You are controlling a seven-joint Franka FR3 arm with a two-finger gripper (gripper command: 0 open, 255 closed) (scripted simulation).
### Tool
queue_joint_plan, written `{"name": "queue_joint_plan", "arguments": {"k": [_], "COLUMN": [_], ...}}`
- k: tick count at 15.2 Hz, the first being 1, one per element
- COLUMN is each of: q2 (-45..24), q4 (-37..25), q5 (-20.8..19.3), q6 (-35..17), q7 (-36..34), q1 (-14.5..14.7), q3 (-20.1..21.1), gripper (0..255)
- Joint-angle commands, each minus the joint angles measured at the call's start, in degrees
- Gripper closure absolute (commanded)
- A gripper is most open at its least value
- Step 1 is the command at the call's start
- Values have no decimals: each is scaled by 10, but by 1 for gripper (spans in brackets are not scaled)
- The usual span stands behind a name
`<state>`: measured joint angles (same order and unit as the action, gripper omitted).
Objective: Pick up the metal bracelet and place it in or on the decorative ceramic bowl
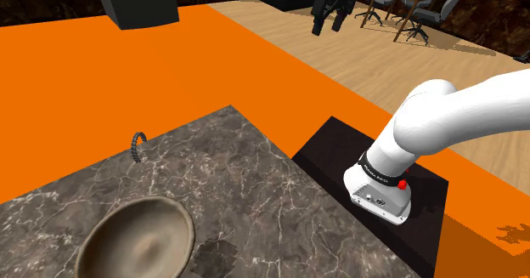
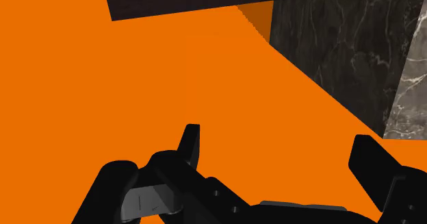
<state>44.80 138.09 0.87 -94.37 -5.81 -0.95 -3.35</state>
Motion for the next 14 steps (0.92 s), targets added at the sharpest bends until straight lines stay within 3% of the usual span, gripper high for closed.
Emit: {"name": "queue_joint_plan", "arguments": {"k": [1,14], "q2": [0,-107], "q4": [0,19], "q5": [0,128], "q6": [0,-124], "q7": [0,-184], "q1": [0,53], "q3": [0,134], "gripper": [0,0]}}
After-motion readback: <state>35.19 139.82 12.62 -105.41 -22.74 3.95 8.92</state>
